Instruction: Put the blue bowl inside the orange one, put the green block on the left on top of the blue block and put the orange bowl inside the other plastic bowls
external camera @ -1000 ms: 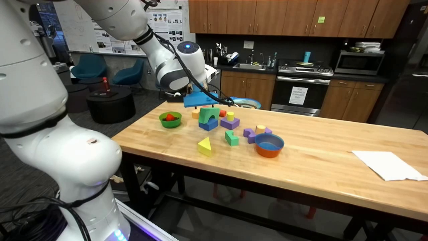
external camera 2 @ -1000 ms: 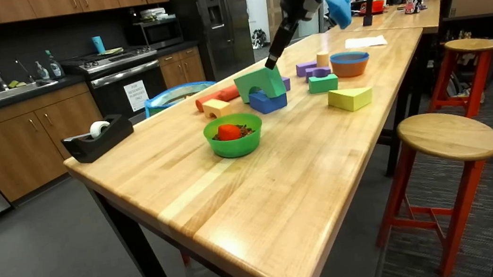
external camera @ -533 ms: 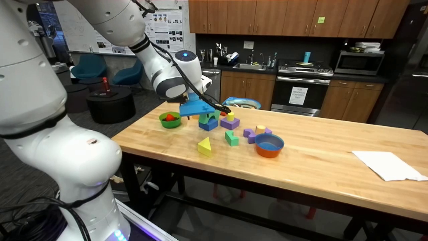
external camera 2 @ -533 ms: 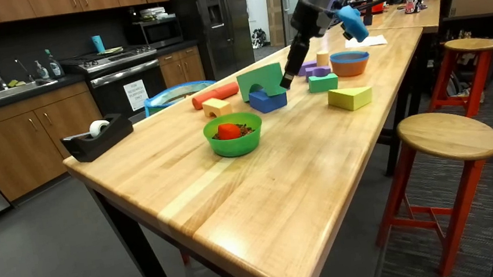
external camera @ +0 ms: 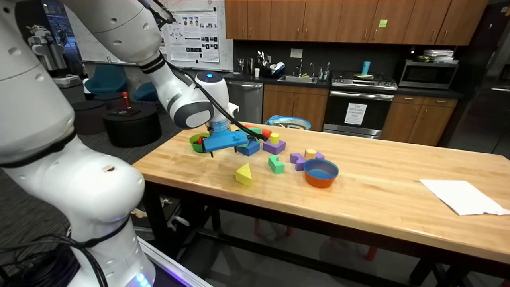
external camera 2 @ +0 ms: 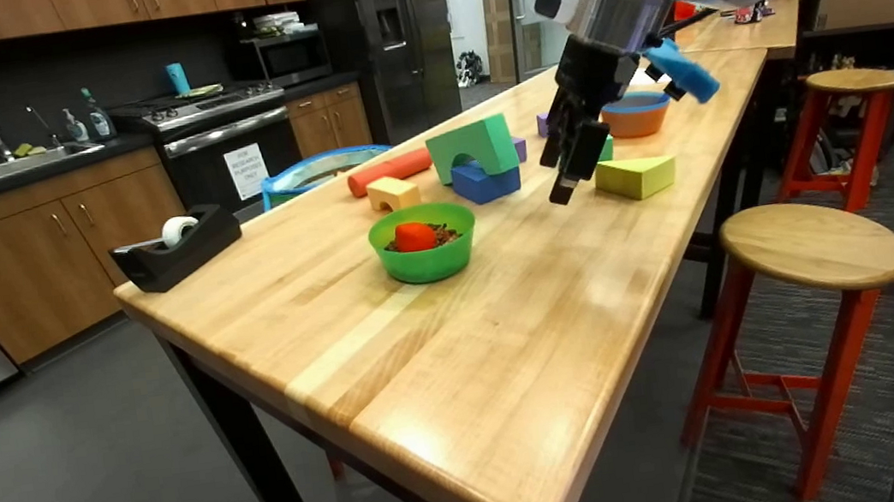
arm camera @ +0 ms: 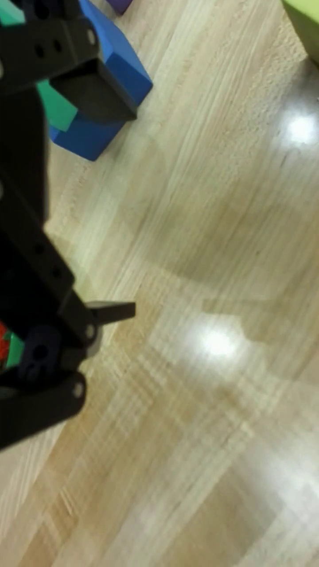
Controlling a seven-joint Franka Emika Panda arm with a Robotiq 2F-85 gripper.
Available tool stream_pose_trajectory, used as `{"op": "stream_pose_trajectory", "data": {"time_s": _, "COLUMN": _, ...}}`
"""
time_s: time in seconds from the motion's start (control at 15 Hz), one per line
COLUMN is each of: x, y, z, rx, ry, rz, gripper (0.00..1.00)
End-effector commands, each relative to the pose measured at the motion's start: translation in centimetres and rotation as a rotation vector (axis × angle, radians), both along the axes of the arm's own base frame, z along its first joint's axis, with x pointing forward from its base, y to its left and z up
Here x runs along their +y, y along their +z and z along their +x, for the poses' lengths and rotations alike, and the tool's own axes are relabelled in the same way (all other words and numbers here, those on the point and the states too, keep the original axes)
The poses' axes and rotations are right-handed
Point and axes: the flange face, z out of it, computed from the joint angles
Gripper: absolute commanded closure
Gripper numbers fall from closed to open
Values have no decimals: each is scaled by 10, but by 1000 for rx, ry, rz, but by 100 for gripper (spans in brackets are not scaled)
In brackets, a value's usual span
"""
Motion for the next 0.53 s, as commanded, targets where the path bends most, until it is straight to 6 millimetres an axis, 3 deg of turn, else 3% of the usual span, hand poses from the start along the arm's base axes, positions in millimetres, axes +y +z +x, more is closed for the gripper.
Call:
{"op": "stream_pose_trajectory", "data": {"time_s": 0.0, "x": 8, "y": -7, "z": -4, "rx": 76, "ry": 126, "rz": -46, "gripper": 0}}
{"op": "stream_pose_trajectory", "data": {"time_s": 0.47, "x": 41, "y": -13, "z": -20, "rx": 265, "ry": 366, "rz": -160, "gripper": 0}}
